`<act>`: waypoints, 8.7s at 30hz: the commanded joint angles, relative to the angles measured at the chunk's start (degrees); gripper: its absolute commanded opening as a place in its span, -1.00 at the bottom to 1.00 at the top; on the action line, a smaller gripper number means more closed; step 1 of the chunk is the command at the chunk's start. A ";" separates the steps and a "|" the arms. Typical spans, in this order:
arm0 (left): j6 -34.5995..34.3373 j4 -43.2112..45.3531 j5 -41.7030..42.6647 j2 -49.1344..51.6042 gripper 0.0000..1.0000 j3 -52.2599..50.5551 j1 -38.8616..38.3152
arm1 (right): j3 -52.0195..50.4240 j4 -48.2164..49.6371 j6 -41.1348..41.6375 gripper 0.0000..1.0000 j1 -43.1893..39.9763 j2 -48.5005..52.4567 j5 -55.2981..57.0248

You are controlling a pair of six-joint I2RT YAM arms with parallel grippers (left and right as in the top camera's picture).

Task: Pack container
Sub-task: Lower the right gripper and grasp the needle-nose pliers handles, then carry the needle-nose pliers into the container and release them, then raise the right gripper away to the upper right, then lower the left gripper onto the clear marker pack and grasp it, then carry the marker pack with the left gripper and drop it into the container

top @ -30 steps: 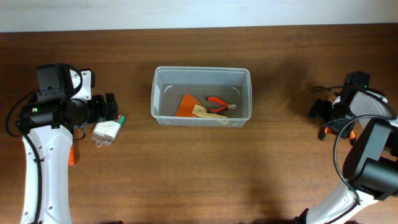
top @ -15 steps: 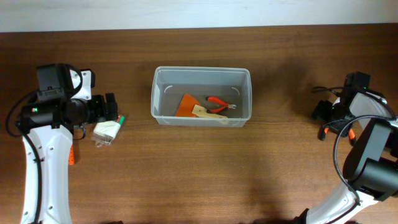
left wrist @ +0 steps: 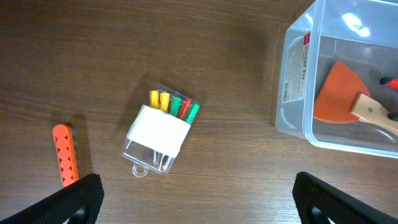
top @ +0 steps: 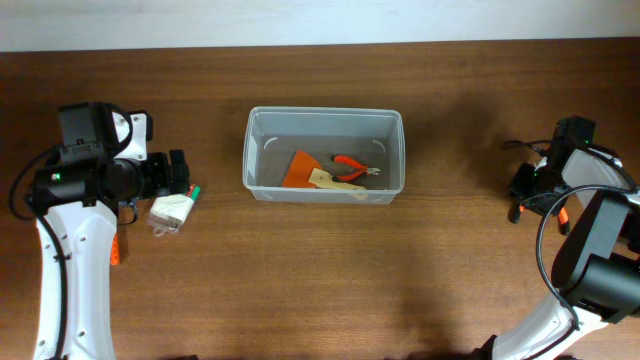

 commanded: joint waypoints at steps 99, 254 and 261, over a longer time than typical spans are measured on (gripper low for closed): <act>25.00 -15.98 -3.96 6.08 0.98 13.79 -0.31 | 78.58 -41.88 -19.61 0.97 11.89 -9.05 -7.06; 34.95 -21.88 -9.29 61.81 0.18 64.37 -38.18 | 62.99 -40.00 -19.80 0.97 1.62 -9.07 -14.56; 34.95 -21.92 -9.55 61.79 0.50 64.39 -38.18 | 62.99 -40.00 -19.80 0.97 1.62 -9.07 -14.56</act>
